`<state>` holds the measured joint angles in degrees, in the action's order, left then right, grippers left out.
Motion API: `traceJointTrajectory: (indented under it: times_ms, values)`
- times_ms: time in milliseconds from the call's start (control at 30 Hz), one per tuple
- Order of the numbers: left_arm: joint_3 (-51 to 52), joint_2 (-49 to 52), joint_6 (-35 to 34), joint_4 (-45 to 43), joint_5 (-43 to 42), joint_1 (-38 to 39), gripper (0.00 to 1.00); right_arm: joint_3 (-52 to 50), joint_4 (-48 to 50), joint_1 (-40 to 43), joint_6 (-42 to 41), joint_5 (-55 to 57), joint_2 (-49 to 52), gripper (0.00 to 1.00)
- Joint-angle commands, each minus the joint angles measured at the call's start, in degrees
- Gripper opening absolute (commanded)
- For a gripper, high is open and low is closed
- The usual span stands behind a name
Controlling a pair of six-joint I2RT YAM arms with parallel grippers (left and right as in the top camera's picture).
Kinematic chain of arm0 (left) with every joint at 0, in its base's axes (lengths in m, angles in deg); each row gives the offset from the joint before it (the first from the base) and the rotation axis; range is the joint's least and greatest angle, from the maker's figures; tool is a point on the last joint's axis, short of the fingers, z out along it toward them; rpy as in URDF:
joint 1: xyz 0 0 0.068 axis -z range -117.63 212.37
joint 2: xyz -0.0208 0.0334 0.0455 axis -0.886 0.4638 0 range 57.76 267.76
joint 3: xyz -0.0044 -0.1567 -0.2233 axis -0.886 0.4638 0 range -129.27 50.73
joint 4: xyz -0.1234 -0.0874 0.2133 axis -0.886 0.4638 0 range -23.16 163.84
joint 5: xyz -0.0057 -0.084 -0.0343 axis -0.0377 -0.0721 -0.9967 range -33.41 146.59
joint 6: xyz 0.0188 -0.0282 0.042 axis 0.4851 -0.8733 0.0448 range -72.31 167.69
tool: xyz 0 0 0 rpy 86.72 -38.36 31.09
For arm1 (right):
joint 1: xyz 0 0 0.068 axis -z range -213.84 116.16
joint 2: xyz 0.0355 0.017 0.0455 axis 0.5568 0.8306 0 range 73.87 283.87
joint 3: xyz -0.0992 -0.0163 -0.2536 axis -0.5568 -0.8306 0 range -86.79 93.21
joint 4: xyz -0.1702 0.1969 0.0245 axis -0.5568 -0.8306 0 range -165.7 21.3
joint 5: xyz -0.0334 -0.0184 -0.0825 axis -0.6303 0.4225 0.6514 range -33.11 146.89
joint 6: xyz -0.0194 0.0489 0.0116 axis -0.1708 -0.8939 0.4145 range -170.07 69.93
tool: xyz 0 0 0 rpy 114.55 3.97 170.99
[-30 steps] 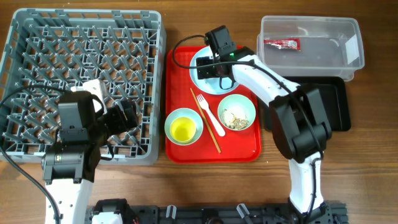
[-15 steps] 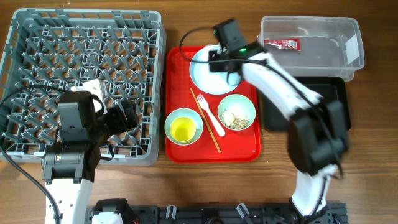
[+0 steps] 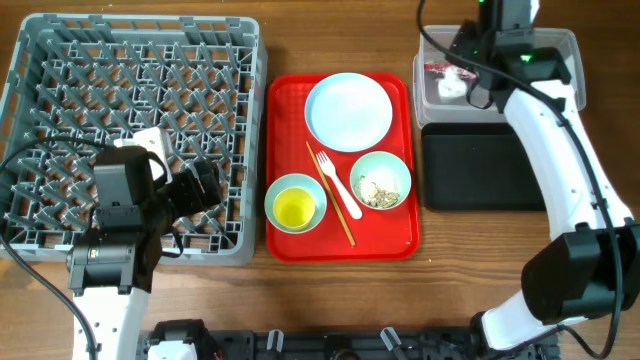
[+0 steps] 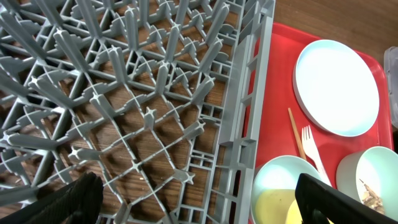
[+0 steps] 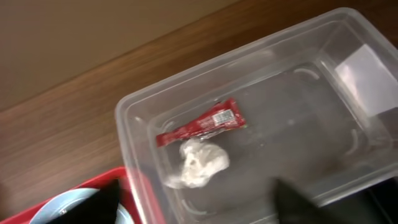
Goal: Sort waste into correct bins and load items into the dishwasher rack
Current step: 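Grasp the green bowl of rice scraps with the right gripper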
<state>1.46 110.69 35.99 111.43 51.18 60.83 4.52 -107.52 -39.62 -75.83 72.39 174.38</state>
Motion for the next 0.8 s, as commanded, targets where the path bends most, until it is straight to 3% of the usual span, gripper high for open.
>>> traceJointTrajectory:
  times_ms: [0, 67, 167, 367, 433, 533, 767]
  values:
    - [-1.2, 0.1, -0.6, -0.2, 0.5, 0.3, 1.00, 0.3, -2.4, -0.2, 5.3, -5.9, -1.8, 0.92]
    - [-1.2, 0.1, -0.6, -0.2, 0.5, 0.3, 1.00, 0.3, -7.2, -0.1, 11.1, -18.5, -4.1, 0.93]
    - [-1.2, 0.1, -0.6, -0.2, 0.5, 0.3, 1.00, 0.3, -16.5, -0.2, 10.6, -30.5, -6.4, 0.88]
    - [-1.2, 0.1, -0.6, -0.2, 0.5, 0.3, 1.00, -1.8, -28.8, -6.1, 13.9, -33.4, -6.8, 0.82]
    - [-1.2, 0.1, -0.6, -0.1, 0.5, 0.3, 1.00, -4.5, -27.8, -10.1, 13.2, -31.9, -6.8, 0.82]
    - [-1.2, 0.1, -0.6, -0.1, 0.5, 0.3, 1.00, -10.1, -22.6, -15.8, 5.7, -27.1, -6.7, 0.82]
    - [-1.2, 0.1, -0.6, -0.1, 0.5, 0.3, 1.00, -22.4, -2.4, -25.0, -2.8, -19.3, -4.9, 0.74]
